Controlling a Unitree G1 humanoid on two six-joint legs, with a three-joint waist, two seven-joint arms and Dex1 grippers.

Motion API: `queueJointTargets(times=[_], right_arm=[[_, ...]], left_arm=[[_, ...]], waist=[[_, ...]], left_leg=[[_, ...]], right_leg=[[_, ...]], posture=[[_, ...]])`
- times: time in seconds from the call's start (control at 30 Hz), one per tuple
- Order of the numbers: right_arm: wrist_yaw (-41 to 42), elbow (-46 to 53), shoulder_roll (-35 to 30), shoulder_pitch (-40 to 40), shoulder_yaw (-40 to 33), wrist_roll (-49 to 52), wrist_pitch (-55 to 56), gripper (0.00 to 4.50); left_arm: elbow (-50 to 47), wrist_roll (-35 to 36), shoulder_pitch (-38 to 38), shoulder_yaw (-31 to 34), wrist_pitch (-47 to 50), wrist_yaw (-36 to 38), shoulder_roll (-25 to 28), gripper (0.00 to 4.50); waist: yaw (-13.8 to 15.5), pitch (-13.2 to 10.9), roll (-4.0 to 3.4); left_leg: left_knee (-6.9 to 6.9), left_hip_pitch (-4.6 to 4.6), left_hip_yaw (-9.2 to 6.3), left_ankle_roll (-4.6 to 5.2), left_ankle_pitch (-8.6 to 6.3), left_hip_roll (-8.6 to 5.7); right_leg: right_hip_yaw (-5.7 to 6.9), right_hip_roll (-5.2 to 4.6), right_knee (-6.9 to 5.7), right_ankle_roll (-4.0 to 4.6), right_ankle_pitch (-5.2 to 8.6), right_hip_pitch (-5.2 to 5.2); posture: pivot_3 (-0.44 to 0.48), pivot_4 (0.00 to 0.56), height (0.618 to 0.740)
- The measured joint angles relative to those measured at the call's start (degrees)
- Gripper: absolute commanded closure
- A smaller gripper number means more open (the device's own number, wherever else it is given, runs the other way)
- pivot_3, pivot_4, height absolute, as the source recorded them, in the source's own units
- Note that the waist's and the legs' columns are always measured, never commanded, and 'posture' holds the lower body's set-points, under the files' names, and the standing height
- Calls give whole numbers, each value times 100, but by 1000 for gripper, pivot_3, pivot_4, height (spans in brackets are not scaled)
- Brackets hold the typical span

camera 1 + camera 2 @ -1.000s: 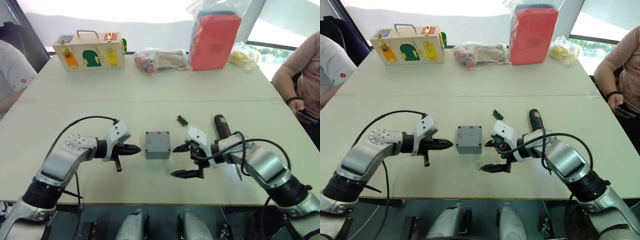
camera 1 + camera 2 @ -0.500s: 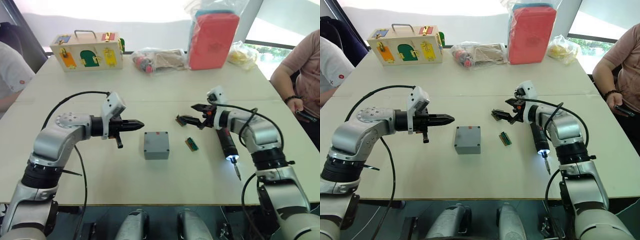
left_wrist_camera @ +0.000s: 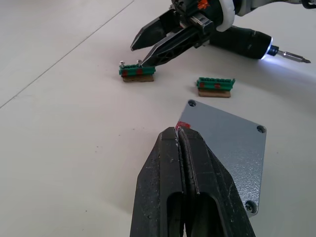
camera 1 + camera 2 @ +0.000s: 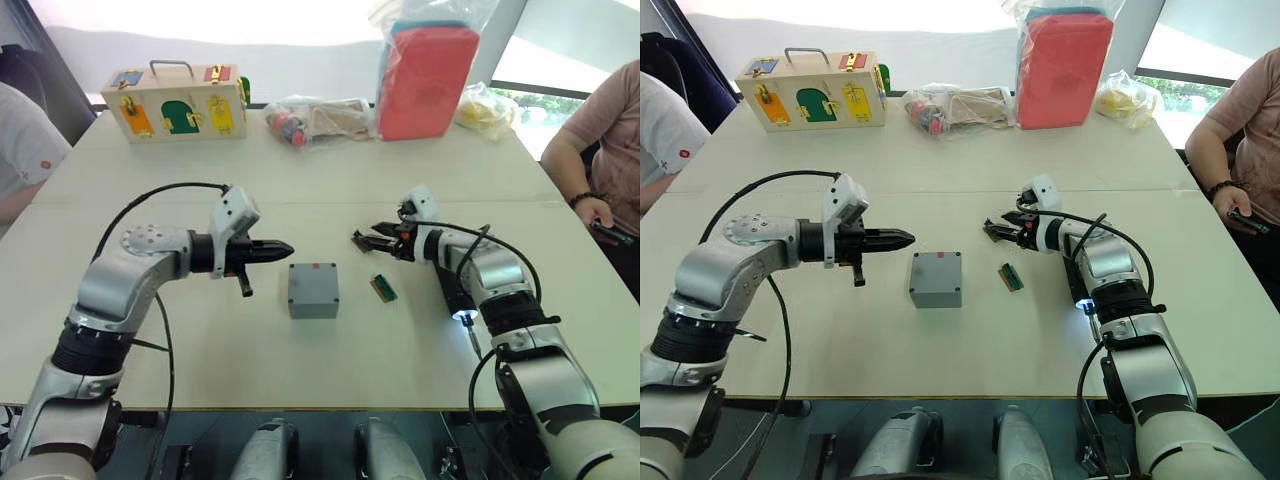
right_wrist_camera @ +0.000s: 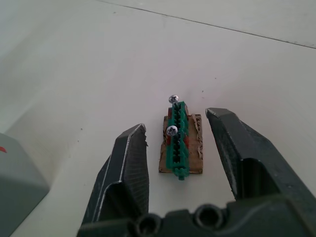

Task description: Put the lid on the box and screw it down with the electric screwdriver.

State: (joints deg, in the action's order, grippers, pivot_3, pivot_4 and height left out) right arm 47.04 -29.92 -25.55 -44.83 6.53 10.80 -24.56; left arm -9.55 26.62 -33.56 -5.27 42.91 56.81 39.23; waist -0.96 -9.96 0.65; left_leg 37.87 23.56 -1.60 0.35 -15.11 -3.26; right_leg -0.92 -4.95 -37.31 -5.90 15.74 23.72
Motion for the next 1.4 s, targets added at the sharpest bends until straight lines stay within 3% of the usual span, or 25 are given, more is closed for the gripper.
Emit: queueJointTargets(times=[0.43,0.53,0.63,0.67,1.1,1.4], right_arm=[[-66,-89,221,1,-30,-68,5,2237],[-67,-98,220,1,-31,-104,5,2997],[-74,-134,220,1,-33,-110,13,4326],[-76,-134,220,1,-33,-112,15,4470],[-130,-84,211,16,-181,-76,-118,4470],[-275,773,198,107,-593,249,-568,4470]], left_arm=[[51,-129,71,-63,-131,-16,-22,4500],[73,-160,150,-70,-147,-12,-22,4500],[88,-177,154,-70,-193,-11,-22,4500],[89,-185,154,-70,-195,-11,-22,4500],[90,-219,177,-69,-196,-12,-45,4500],[90,-212,191,-67,-192,-6,-58,4500]], waist=[[4,0,0],[1,0,0],[0,0,0],[0,0,0],[-1,0,0],[3,0,0]], left_leg=[[0,0,0,-1,1,0],[0,0,-1,-1,1,0],[0,0,-1,-1,1,0],[0,0,-1,-1,1,0],[0,0,-1,-2,1,0],[0,0,-1,-1,0,0]], right_leg=[[0,0,-1,0,0,1],[0,1,-2,0,0,2],[0,1,-2,0,0,2],[0,1,-2,0,0,1],[0,1,-2,0,0,2],[0,0,-3,0,0,2]], posture=[[0,150,738],[0,150,738],[0,150,738],[0,150,738],[0,150,738],[0,150,738]])
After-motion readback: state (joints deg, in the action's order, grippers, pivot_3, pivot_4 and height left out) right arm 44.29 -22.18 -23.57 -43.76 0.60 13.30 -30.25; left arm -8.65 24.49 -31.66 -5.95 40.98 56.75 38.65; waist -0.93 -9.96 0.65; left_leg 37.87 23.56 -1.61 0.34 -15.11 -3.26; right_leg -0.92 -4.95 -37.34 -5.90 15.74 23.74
